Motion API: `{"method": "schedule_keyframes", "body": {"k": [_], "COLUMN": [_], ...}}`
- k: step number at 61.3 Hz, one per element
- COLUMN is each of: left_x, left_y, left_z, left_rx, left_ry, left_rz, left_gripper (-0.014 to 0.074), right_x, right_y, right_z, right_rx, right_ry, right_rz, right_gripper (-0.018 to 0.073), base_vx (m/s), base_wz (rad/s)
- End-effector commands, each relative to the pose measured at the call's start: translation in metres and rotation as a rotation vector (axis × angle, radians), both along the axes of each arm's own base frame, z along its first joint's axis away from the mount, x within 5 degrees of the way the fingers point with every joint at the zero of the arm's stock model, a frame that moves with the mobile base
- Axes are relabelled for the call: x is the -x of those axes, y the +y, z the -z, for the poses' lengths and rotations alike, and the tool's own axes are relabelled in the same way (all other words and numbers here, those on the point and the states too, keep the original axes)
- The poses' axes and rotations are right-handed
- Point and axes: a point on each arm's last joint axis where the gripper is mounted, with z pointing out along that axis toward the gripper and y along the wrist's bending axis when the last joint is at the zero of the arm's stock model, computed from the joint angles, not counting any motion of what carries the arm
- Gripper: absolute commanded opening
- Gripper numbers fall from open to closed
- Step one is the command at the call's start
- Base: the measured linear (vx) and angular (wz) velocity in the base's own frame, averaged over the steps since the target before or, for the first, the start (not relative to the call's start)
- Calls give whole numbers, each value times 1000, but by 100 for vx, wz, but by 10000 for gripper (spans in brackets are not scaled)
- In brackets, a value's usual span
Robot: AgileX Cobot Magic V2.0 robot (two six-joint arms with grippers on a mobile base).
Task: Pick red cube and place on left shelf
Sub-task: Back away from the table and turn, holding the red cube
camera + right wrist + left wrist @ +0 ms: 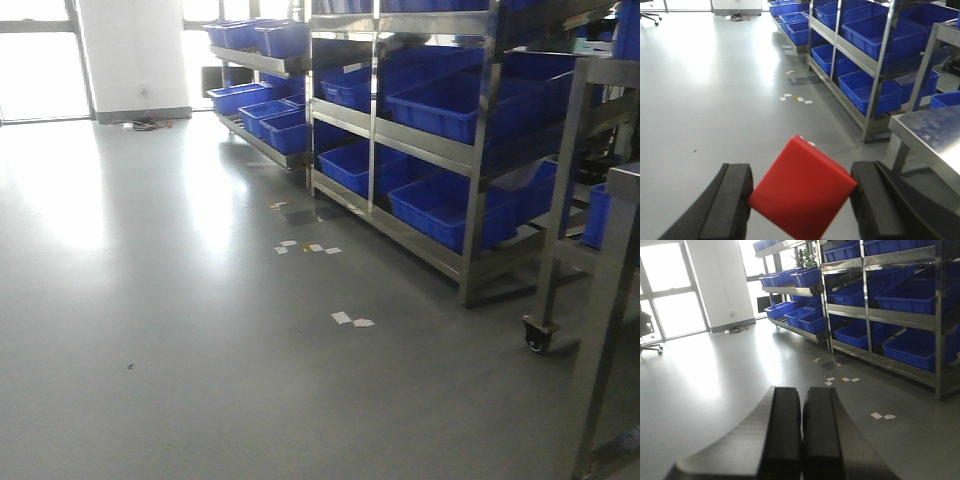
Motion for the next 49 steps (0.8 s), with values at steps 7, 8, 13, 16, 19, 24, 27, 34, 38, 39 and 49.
{"method": "schedule_keyframes", "body": {"k": [7, 8, 13, 16, 19, 24, 27, 34, 38, 39, 49], "left_x": [-1, -1, -1, -1, -1, -1, -1, -1, -1, -1, -1], "left_y": [0, 0, 0, 0, 0, 0, 0, 0, 0, 0, 0], "left_z": [0, 0, 0, 0, 0, 0, 0, 0, 0, 0, 0], "left_rx": [8, 8, 8, 8, 8, 8, 8, 8, 8, 8, 8], "left_ry": [-60, -60, -60, -60, -60, -60, -60, -60, -60, -60, -60], "left_rz": [0, 0, 0, 0, 0, 0, 0, 0, 0, 0, 0], "left_gripper": [106, 106, 106, 106, 106, 106, 106, 106, 106, 106, 106], "right_x": [1, 1, 1, 1, 1, 1, 1, 1, 1, 1, 1], "right_y": [1, 1, 1, 1, 1, 1, 1, 1, 1, 1, 1], "right_z": [-18, -18, -18, -18, -18, -18, -18, -18, -18, -18, -18], "right_rx": [-13, -13, -13, -13, -13, -13, -13, -13, -13, -13, -13], "right_ry": [-112, -112, -112, -112, -112, -112, -112, -112, -112, -112, -112], "right_rz": [-8, -8, -8, -8, -8, -8, -8, -8, -8, -8, -8], "right_gripper": [49, 49, 49, 49, 49, 49, 49, 49, 49, 49, 49], "base_vx": [3, -1, 1, 4, 6, 6, 8, 9, 15, 11, 15], "base_wz": [22, 7, 48, 26, 35, 37, 50, 51, 31, 50, 55]}}
